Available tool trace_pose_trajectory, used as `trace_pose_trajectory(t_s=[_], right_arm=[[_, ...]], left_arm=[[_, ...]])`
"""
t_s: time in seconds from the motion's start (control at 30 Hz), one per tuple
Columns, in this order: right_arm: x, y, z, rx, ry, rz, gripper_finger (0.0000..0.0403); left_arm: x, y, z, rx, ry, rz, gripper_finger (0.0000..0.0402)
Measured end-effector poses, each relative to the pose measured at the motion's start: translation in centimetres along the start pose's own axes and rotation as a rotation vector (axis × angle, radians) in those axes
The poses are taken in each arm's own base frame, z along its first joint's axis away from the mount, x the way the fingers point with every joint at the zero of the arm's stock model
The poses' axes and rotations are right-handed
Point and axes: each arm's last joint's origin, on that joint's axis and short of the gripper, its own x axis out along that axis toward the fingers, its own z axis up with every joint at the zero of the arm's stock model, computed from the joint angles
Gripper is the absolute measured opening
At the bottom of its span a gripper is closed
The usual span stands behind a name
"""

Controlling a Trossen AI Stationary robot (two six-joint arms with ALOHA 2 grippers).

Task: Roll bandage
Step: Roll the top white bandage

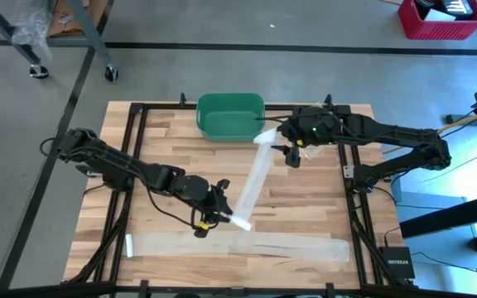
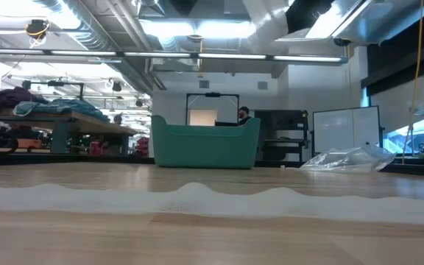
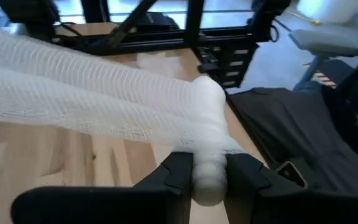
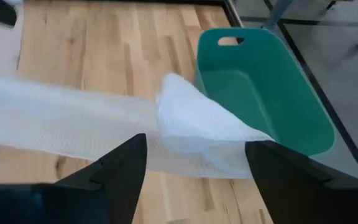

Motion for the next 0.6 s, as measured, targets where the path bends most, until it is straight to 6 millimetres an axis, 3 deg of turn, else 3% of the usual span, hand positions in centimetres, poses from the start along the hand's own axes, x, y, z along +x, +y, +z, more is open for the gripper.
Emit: trace_pose_trajectory(t_s=[0.13, 0.47, 0.6], right_arm=[[0.5, 0.3, 0.0, 0.026, -0.01, 0.077, 0.0276], [5.5, 1.5, -1.7, 0.048, 0.113, 0.219, 0.0276], [4.7, 1.4, -1.3, 0.057, 0.22, 0.252, 0.0276]], left_arm=[[0.0, 0.0, 0.0, -0.001, 0.002, -0.003, 0.0054], [0.0, 0.0, -0.1, 0.003, 0.012, 0.002, 0.0054], [0.0, 0.3, -0.2, 0.0, 0.022, 0.01, 0.0054]])
